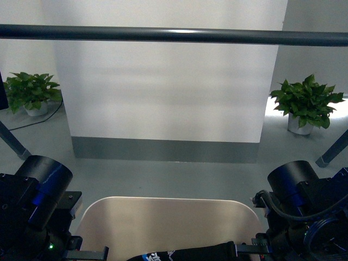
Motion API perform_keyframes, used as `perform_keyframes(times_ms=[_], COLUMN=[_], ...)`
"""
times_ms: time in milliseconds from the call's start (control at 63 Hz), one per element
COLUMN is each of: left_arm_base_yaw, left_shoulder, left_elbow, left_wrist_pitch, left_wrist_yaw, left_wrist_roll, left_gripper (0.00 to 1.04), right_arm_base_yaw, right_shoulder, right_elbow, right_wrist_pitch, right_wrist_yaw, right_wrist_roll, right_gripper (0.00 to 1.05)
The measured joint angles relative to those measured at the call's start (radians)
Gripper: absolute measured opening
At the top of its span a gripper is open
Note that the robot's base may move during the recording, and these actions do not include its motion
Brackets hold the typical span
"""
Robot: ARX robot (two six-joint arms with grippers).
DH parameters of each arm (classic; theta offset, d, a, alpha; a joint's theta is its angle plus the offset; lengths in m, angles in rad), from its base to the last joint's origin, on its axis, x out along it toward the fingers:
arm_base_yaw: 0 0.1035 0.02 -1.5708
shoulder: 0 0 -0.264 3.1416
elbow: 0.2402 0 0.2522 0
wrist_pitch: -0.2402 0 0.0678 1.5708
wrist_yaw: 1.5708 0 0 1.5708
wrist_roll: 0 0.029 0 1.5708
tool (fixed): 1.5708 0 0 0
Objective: Move hamper under clothes hanger
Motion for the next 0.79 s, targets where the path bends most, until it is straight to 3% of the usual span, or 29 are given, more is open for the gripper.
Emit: perform_keyframes(times_ms=[793], left_arm_base_yaw=[-0.019], left_shoulder=[0.041], left_elbow=[0.000], left_wrist_pitch=[0.018], left_wrist_yaw=[-0.002], left_wrist_roll=[0.000], left_gripper=[0.04], right_arm_base_yaw=[-0.010], right_shoulder=[0.045], right_elbow=[-0.013], right_wrist_pitch=[0.021], right_wrist_yaw=[-0.005], right_wrist_roll=[0.014], right_gripper=[0.03])
